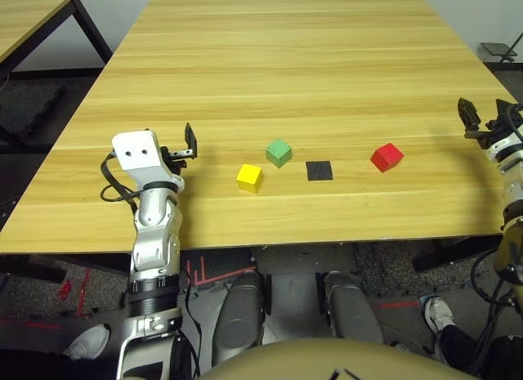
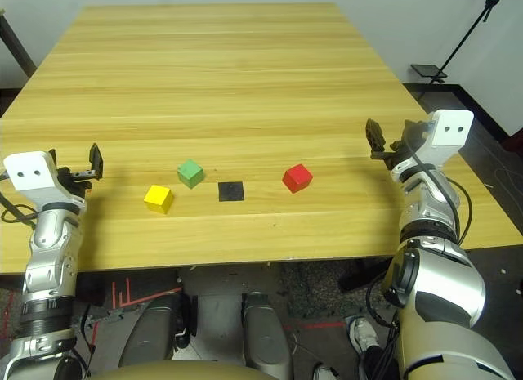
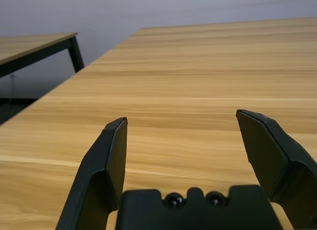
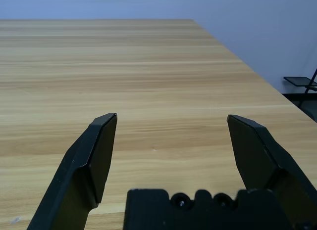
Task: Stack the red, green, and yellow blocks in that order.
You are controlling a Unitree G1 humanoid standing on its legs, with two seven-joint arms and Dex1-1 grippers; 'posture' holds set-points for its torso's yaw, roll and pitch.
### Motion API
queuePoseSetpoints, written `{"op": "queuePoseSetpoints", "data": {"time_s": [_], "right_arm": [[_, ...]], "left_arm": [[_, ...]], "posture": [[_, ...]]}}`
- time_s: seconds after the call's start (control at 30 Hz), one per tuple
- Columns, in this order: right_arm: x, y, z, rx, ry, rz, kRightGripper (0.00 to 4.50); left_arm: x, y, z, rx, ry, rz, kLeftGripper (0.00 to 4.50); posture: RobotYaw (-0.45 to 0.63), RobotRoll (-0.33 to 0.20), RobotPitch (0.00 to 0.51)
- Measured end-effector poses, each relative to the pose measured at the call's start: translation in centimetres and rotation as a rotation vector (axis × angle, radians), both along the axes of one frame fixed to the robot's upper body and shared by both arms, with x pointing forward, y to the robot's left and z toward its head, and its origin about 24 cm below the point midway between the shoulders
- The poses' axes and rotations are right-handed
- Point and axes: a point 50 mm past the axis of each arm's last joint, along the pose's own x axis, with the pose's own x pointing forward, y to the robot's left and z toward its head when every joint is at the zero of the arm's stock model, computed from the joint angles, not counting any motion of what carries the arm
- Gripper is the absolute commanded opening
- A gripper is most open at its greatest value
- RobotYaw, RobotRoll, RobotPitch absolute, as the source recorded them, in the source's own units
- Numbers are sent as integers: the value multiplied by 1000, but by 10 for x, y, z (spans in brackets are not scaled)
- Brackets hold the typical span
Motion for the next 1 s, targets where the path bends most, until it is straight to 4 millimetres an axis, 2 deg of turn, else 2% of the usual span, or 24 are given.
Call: {"op": "queuePoseSetpoints", "data": {"time_s": [0.1,0.2,0.27,0.33,0.43,0.5,0.63,0.7,0.83,0.9,1.0], "right_arm": [[0,-1,-1,6,9,-14,4500],[-3,-6,0,-6,26,-26,4500],[-1,-3,4,-21,47,57,4500],[7,8,13,-52,84,215,4500],[17,28,34,-164,140,496,4500],[15,35,47,-269,200,684,4500],[6,41,56,-498,432,988,4500],[6,44,62,-600,516,1054,4500],[13,51,78,-862,640,1070,4500],[16,54,79,-946,673,1068,4500],[24,70,69,-1054,710,1104,4500]], "left_arm": [[-3,4,-5,3,19,12,4477],[-10,7,-24,-2,97,-2,4477],[-9,0,-23,-25,102,-74,4477],[-2,-11,-8,-23,69,-199,4477],[9,-32,26,-13,0,-419,4477],[10,-39,48,27,-23,-553,4477],[15,-42,74,134,22,-755,4477],[16,-48,83,172,48,-843,4477],[14,-63,89,205,95,-961,4477],[14,-67,89,208,107,-976,4477],[13,-72,92,210,114,-984,4477]], "posture": [[201,-161,93],[198,-162,99],[201,-168,92],[204,-173,85],[206,-186,71],[215,-198,73],[227,-202,76],[252,-201,75],[271,-198,77],[289,-197,78],[323,-197,80]]}}
